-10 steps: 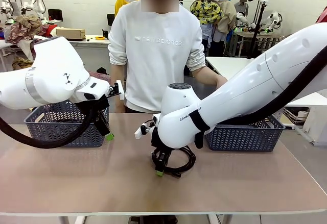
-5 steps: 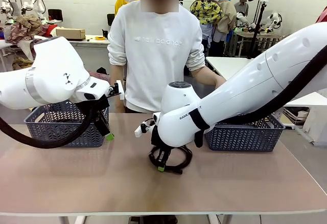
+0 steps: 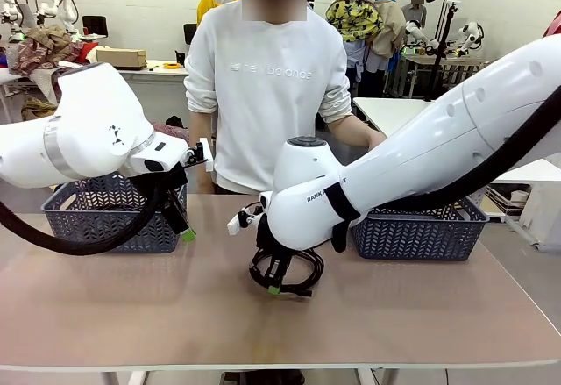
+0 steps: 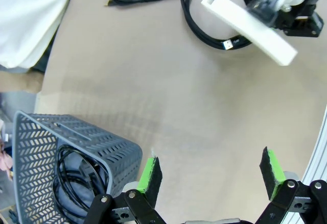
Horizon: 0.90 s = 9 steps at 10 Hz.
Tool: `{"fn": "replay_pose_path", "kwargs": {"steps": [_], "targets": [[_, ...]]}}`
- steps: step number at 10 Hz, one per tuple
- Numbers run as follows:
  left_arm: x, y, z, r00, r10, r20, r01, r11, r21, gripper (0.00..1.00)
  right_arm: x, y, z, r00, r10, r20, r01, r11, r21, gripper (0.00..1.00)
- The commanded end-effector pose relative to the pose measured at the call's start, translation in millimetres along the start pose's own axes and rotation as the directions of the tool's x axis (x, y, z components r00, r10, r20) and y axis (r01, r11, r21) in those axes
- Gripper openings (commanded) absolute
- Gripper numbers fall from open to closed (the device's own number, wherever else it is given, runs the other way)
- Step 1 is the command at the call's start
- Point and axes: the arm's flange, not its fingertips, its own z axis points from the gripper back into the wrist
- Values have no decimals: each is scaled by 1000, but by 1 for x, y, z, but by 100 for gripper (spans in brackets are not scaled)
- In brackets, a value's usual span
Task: Organize the cables according to human instructions.
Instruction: Pick up a bundle of cables and place it in the basket indicated by the human.
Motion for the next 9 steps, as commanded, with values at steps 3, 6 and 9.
{"fn": "replay_pose_path", "kwargs": {"steps": [3,6,9], "targets": [[0,1,2,1000,9,-7,-9,1000,2,100,-40,-2,86,992,126,14,-125,990,-65,0],[0,1,2,1000,9,-7,-9,1000,2,100,-70,-44,135,976,218,-5,-218,974,-66,0],[0,1,2,1000,9,-7,-9,1000,2,100,-112,-108,163,943,333,7,-332,941,-59,0]]}}
